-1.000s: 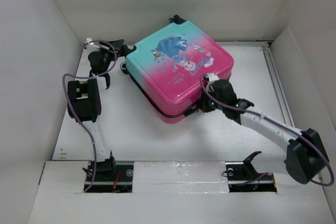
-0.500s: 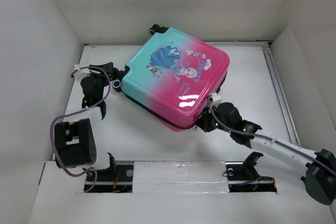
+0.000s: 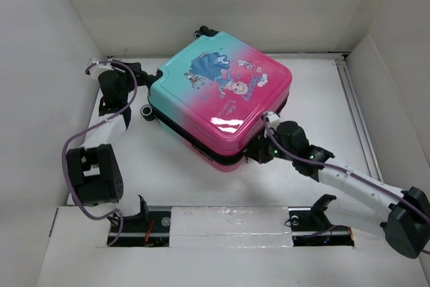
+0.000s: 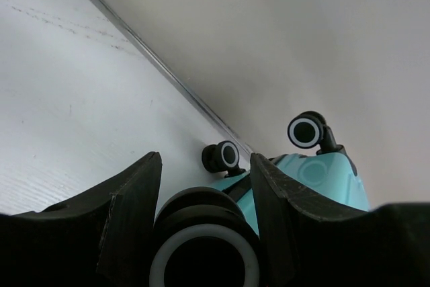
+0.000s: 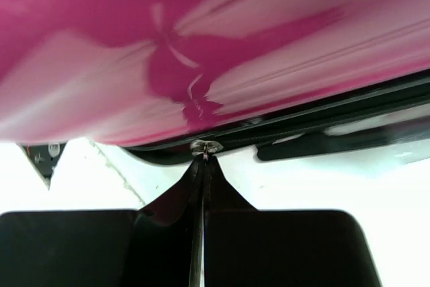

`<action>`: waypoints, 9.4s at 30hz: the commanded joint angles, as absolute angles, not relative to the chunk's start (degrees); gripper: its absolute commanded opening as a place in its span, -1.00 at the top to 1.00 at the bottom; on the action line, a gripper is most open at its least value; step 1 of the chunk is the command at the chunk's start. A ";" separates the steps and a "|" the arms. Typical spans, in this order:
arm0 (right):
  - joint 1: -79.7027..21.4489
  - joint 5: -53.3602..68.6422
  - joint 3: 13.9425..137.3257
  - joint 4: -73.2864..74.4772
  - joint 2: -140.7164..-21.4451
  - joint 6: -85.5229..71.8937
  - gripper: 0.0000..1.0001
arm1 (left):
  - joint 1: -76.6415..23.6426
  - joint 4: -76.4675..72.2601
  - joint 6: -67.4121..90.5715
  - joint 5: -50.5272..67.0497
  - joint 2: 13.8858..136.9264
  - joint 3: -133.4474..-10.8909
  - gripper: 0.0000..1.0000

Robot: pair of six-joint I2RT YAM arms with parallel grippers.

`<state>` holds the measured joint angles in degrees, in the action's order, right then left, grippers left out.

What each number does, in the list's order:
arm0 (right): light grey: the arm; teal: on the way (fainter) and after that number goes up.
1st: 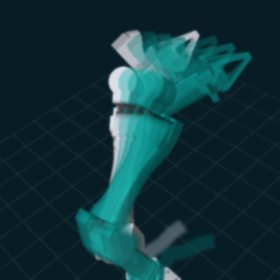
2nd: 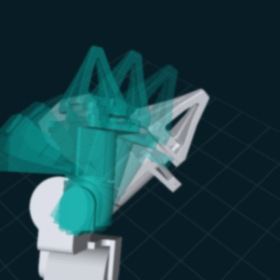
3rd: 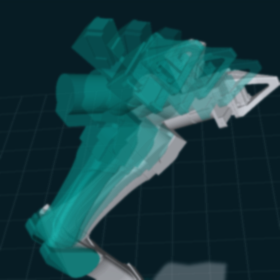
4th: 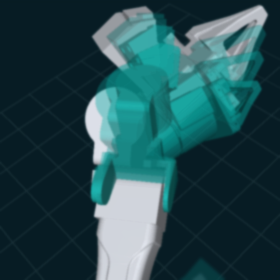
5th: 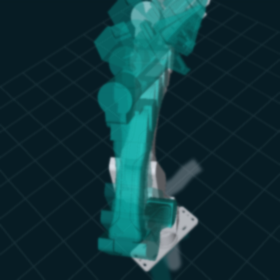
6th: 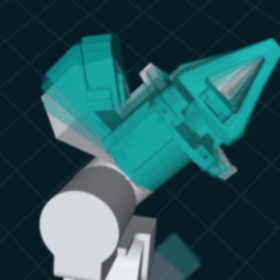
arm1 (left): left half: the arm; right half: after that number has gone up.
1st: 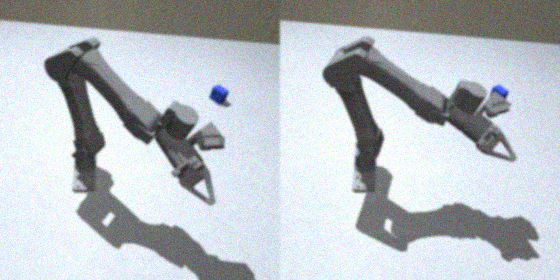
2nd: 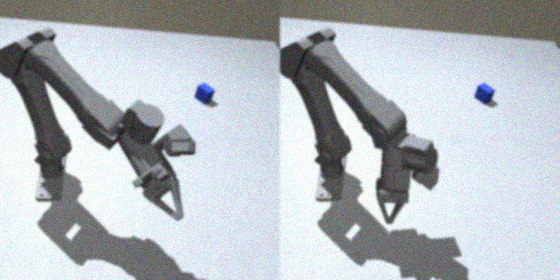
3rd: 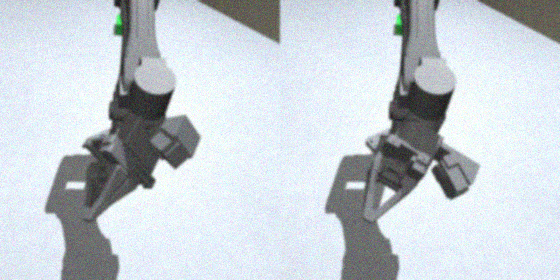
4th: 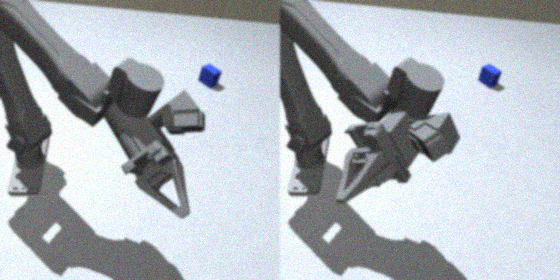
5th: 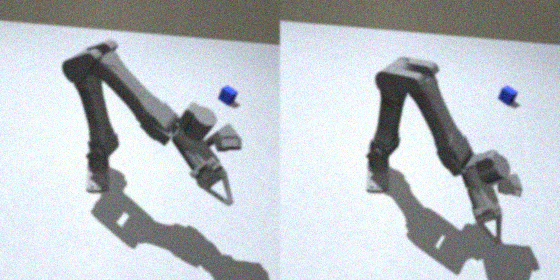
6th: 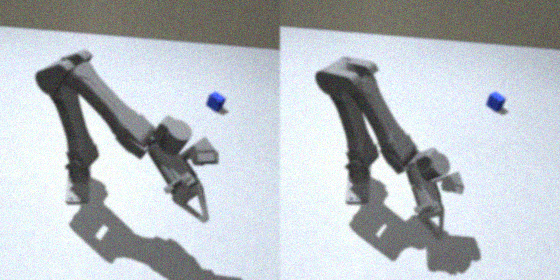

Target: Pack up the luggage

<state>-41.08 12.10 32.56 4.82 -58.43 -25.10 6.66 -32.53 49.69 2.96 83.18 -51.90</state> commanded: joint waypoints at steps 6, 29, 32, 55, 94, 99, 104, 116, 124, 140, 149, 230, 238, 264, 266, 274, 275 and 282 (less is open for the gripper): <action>-38.65 22.41 36.92 1.77 -59.77 -24.15 1.00 | 7.21 -33.13 49.21 7.29 87.89 -56.52 1.00; -16.62 32.43 58.35 3.60 -68.73 -20.30 1.00 | 5.27 -41.32 57.04 14.85 57.58 -23.39 1.00; -18.62 30.51 53.74 4.39 -67.86 -19.69 1.00 | 3.61 -40.78 57.04 16.52 53.28 -19.52 1.00; -7.48 17.84 37.01 -5.60 -61.35 -29.35 0.06 | 3.35 -36.14 55.04 12.05 53.54 -27.77 1.00; -6.50 39.46 29.10 -32.26 -73.84 -33.66 -0.03 | 2.29 -50.98 69.70 0.89 48.52 -12.74 -1.00; -7.03 37.97 24.79 -31.73 -69.79 -34.28 -0.03 | 2.29 -50.01 71.36 -0.45 54.21 -16.25 -1.00; -7.03 36.83 23.12 -30.50 -67.24 -33.75 -0.06 | 2.29 -55.45 73.56 1.58 60.90 -17.40 -1.00; -10.45 37.09 22.59 -29.97 -67.24 -32.70 -0.03 | 2.29 -58.10 75.41 -0.18 64.50 -21.35 -0.51; -10.46 35.95 22.59 -28.21 -65.57 -32.70 -0.03 | 2.29 -62.49 77.34 2.37 67.50 -22.06 0.27; -29.14 33.94 25.04 -24.17 -69.08 -30.85 -0.03 | 6.68 -51.78 67.68 4.83 68.55 -37.88 1.00; -34.11 21.80 26.81 -16.88 -62.87 -28.04 0.01 | 7.21 -51.69 67.59 6.94 69.87 -34.80 1.00; -9.93 36.99 30.15 -32.95 -70.48 -25.22 -0.15 | 6.33 -54.84 73.74 14.33 75.86 -36.84 1.00; -9.93 44.11 31.20 -44.11 -79.63 -28.65 -0.15 | 5.71 -52.91 72.07 13.71 73.56 -35.51 1.00; -12.73 40.18 26.73 -56.97 -85.46 -34.54 1.00 | 5.71 -53.61 71.54 12.49 76.46 -35.86 1.00; -17.45 32.93 25.23 -46.19 -80.62 -31.74 1.00 | 5.71 -53.61 71.02 12.48 75.94 -35.86 1.00; -38.57 6.78 25.14 -10.56 -60.21 -27.50 1.00 | 6.24 -54.84 71.02 11.95 75.94 -34.72 1.00; -40.15 5.64 25.14 -9.85 -60.21 -28.55 1.00 | 6.24 -54.84 71.02 11.95 75.94 -34.72 1.00; -47.37 0.19 39.88 -10.45 -76.07 -28.56 1.00 | 2.47 -57.39 71.02 11.43 73.92 -30.34 1.00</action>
<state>-45.04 1.93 31.51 -9.17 -68.51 -28.34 6.52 -48.47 73.19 4.97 78.15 -33.30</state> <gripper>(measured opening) 0.013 0.595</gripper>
